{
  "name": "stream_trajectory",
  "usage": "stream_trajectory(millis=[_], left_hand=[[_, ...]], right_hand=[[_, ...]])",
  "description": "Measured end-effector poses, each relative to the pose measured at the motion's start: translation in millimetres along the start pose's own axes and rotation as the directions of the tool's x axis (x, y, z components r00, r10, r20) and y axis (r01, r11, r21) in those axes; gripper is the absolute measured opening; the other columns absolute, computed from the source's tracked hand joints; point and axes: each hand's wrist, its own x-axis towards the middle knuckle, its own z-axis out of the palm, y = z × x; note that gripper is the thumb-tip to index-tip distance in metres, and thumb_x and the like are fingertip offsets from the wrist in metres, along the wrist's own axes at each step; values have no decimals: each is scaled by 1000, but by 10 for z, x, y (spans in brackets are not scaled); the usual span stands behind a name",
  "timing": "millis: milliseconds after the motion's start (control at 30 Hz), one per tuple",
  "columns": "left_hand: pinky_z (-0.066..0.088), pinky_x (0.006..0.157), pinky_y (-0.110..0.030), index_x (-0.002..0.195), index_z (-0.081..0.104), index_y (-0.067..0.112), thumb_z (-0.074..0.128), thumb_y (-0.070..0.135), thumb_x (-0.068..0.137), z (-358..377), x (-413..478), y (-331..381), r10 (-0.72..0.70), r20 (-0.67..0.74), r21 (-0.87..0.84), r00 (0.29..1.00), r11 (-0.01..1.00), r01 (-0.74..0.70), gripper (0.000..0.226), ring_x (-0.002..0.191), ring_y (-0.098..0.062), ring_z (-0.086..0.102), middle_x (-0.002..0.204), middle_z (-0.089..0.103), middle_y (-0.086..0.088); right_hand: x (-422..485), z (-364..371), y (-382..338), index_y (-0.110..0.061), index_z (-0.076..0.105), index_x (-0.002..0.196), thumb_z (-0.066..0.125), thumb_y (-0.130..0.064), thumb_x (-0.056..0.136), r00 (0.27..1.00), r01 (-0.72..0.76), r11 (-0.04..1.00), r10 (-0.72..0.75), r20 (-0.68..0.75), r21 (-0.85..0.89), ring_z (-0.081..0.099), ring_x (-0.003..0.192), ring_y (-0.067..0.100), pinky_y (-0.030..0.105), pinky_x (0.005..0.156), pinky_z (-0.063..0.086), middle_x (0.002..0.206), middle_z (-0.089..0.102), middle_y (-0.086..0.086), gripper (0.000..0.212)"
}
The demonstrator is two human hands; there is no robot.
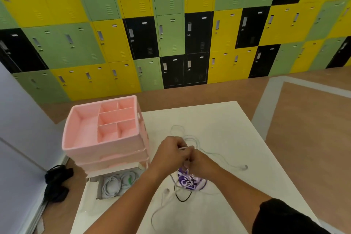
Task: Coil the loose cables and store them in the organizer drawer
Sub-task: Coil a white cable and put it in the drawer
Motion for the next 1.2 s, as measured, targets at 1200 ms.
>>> stream_trajectory(millis=[1200], left_hand=[[24, 43, -22, 109, 69, 4, 36, 15, 108, -682, 91, 710, 123, -75, -677, 990, 722, -141, 35, 48, -12, 28, 58, 37, 0]], right_hand=[[-615, -1284, -847, -1, 57, 112, 60, -9, 94, 833, 1, 929, 204, -515, 369, 65, 65, 22, 33, 56, 56, 96, 69, 17, 20]])
